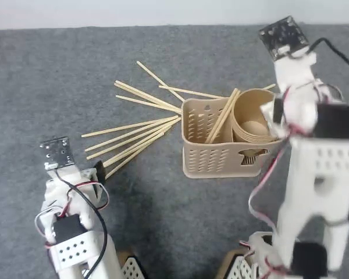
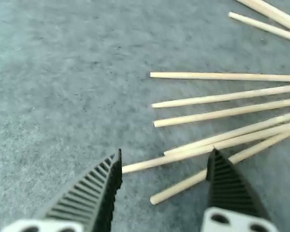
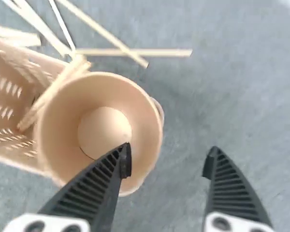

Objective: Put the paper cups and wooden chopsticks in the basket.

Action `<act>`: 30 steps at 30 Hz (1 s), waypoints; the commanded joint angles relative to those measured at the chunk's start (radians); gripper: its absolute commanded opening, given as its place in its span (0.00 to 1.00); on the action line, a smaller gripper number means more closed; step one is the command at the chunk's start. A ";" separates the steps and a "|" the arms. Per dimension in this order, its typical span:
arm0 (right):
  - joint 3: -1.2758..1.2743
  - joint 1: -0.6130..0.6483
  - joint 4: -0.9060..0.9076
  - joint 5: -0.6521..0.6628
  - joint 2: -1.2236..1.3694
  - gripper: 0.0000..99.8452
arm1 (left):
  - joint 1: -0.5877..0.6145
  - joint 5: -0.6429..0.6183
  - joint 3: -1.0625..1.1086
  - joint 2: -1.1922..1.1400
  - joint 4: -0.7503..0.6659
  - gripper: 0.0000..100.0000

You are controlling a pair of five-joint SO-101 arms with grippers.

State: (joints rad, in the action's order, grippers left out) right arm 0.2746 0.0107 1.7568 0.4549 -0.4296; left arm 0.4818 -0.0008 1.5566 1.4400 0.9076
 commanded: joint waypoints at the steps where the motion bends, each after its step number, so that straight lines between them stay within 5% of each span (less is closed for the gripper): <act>1: 0.054 0.002 0.033 0.002 -0.111 0.19 | -0.006 0.173 -0.084 0.011 0.035 0.29; 6: 0.054 -0.133 0.022 -0.144 -0.160 0.18 | -0.023 0.327 -0.213 0.003 0.032 0.28; 15: -0.021 -0.309 -0.028 -0.253 -0.168 0.18 | -0.249 0.502 -0.754 -0.270 0.341 0.28; 23: -0.480 -0.547 -0.421 -0.404 -0.168 0.18 | -0.368 0.700 -1.158 -0.899 0.572 0.28; 30: -0.872 -0.622 -0.725 -0.523 -0.163 0.18 | -0.416 0.867 -1.147 -1.094 0.442 0.28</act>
State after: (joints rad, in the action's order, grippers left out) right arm -0.4895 -0.5923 1.1416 -0.0100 -0.5769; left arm 0.0875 0.8324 0.4289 0.3982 1.4323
